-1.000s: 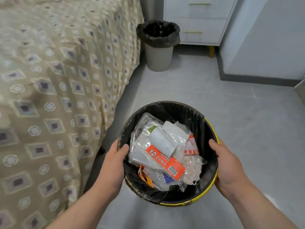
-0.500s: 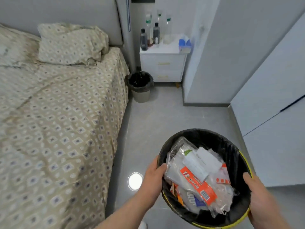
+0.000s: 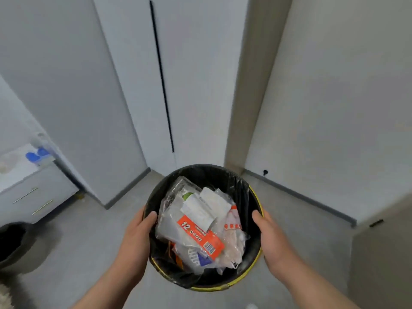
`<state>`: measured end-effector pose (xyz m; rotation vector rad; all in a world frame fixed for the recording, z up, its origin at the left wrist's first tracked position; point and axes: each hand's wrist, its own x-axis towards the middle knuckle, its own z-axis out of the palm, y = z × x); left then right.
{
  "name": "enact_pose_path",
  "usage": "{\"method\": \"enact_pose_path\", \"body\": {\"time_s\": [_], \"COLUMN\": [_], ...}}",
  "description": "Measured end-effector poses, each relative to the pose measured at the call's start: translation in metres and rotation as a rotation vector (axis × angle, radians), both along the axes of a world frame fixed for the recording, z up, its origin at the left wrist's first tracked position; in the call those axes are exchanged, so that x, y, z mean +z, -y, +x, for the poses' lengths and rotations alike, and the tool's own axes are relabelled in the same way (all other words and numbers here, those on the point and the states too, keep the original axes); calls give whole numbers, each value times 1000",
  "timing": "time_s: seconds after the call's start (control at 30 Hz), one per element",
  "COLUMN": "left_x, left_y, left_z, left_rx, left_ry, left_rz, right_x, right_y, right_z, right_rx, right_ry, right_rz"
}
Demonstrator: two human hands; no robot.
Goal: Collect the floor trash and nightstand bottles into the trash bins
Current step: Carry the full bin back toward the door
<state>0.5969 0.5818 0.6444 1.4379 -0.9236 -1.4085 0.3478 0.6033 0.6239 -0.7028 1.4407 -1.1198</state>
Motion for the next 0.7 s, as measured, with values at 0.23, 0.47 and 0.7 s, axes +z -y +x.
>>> {"method": "enact_pose_path", "body": {"time_s": [0.23, 0.47, 0.7], "left_x": [-2, 4, -7], "left_y": [63, 135, 221], "left_z": [-138, -267, -349], "left_rx": [-260, -395, -446], "left_ry": [49, 30, 53], "left_rz": [3, 32, 59], "right_x": [-2, 6, -3], "right_y": [-9, 27, 103], "right_z": [-123, -234, -304], "right_rx": [-288, -421, -544], "right_ry": [-33, -108, -145], "right_rz": [-25, -12, 72]}}
